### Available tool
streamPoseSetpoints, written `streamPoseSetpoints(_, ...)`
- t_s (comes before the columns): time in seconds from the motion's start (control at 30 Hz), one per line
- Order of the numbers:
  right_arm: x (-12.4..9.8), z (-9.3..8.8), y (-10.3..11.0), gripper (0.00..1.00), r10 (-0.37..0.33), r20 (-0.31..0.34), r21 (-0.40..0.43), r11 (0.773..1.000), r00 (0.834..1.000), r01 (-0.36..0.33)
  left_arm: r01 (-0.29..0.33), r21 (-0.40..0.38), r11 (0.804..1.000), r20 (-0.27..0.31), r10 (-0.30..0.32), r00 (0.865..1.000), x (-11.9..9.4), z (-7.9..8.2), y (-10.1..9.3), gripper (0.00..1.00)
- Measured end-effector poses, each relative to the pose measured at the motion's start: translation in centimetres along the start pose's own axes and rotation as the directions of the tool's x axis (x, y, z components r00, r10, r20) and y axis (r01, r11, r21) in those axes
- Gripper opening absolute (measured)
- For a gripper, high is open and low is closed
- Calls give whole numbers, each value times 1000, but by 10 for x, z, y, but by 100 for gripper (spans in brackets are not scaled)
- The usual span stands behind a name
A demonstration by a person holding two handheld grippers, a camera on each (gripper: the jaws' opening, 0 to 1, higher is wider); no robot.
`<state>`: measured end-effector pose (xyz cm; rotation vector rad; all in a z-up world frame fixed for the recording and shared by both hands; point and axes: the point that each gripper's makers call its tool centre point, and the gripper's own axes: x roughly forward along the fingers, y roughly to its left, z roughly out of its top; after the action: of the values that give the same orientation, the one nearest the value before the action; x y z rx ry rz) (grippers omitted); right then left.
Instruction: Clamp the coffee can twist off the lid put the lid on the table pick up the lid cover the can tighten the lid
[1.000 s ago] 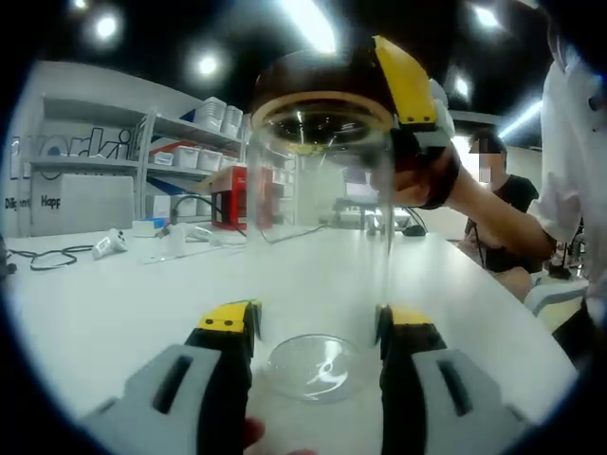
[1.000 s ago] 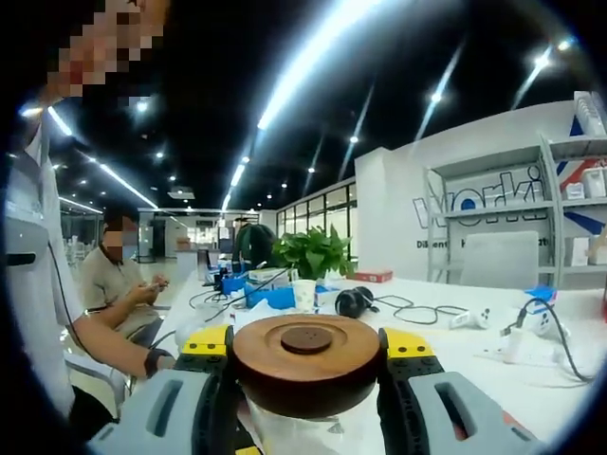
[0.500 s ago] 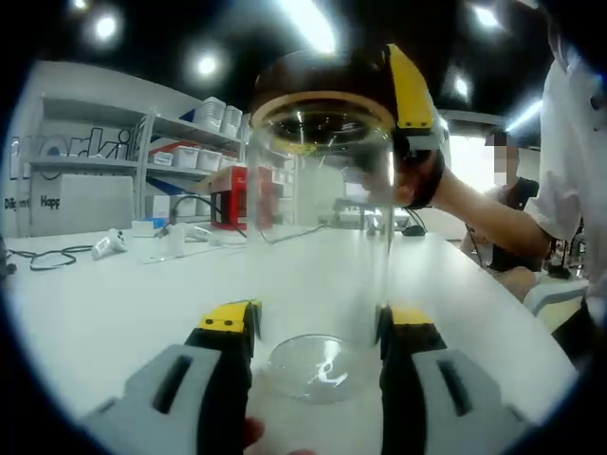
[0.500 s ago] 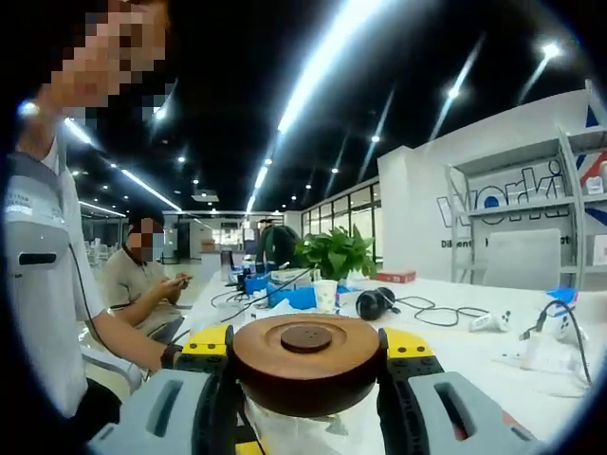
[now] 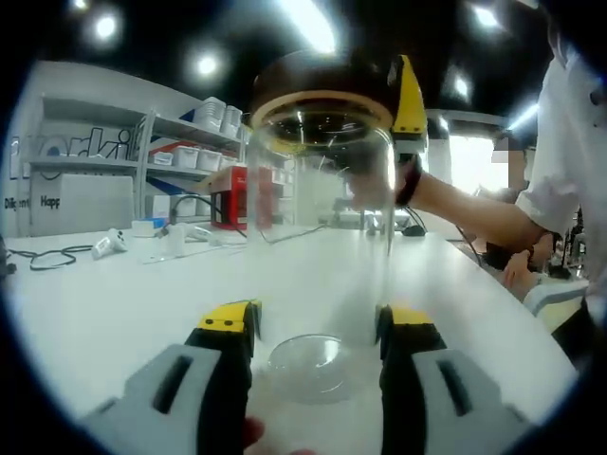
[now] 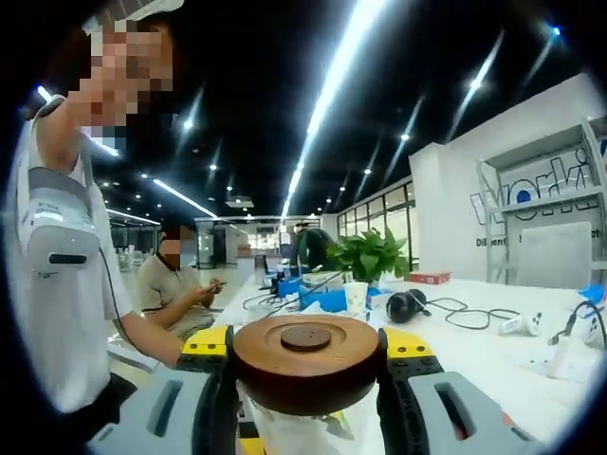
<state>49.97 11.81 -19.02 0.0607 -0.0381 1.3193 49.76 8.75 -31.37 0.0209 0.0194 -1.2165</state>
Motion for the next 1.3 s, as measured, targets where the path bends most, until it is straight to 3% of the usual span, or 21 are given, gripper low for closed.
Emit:
streamPoseSetpoints(0.47,1,0,3,53,52,-2,3,999,999,-52,1,0,1000,0,-1,1000,0,0,2,43)
streamPoseSetpoints(0.83,0,1,1,53,33,3,20,999,999,-33,3,1,1000,1,-3,1000,0,0,1,43)
streamPoseSetpoints(0.93,-4,10,-2,55,9,40,31,999,999,-11,2,1,1000,1,-2,1000,0,0,1,43)
streamPoseSetpoints(1.03,-10,29,-5,58,7,134,99,995,991,-20,2,1,1000,1,-2,1000,0,0,1,43)
streamPoseSetpoints(1.13,-22,52,-15,57,-68,212,140,989,975,39,2,1,1000,1,-2,1000,0,0,1,43)
streamPoseSetpoints(1.3,-30,68,-26,56,-246,218,157,964,945,214,1,2,1000,0,-1,1000,0,-1,2,43)
